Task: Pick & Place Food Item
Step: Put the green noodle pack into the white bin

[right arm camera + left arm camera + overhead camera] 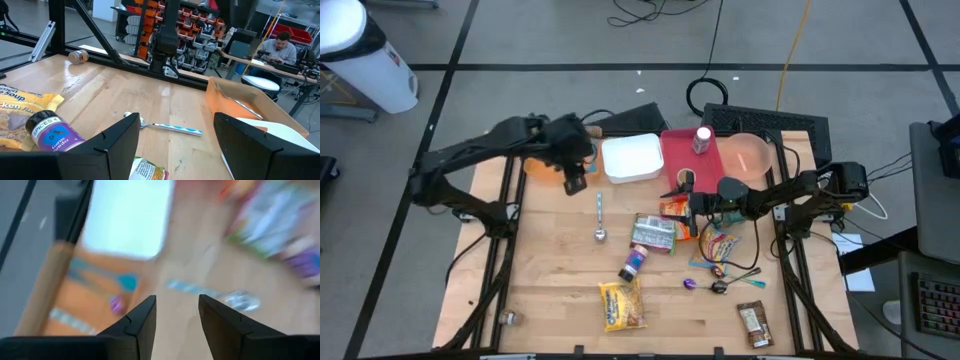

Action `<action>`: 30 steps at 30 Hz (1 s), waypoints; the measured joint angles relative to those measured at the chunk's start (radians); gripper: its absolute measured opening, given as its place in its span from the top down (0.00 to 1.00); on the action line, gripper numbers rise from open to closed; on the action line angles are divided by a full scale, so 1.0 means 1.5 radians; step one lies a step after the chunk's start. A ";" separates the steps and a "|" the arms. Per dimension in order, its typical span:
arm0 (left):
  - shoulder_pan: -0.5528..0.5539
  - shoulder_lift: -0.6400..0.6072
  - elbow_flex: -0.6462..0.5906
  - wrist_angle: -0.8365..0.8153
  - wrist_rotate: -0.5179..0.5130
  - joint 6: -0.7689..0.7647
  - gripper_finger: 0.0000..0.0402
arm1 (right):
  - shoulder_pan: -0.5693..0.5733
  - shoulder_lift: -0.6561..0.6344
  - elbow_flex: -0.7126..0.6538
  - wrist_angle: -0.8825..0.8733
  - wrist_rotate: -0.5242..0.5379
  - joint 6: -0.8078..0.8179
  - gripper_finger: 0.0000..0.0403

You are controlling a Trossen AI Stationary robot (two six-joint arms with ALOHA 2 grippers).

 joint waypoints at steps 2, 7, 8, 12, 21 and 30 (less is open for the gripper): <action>-0.026 -0.033 -0.006 0.044 0.022 0.000 0.61 | 0.000 0.000 0.000 0.000 0.000 0.000 0.38; -0.107 -0.101 -0.068 0.150 0.029 0.000 0.61 | 0.000 0.000 0.000 0.000 0.000 0.000 0.38; -0.122 -0.113 -0.090 0.174 0.029 0.000 0.61 | 0.000 0.000 0.000 0.000 0.000 0.000 0.38; -0.178 -0.159 -0.199 0.283 0.029 -0.005 0.61 | 0.000 0.000 0.000 0.000 0.000 0.000 0.38; -0.249 -0.203 -0.495 0.700 0.024 -0.015 0.61 | 0.000 0.000 0.000 0.002 0.000 0.000 0.38; -0.264 -0.188 -0.659 1.046 0.024 -0.030 0.61 | 0.000 0.000 0.000 0.005 0.000 0.000 0.38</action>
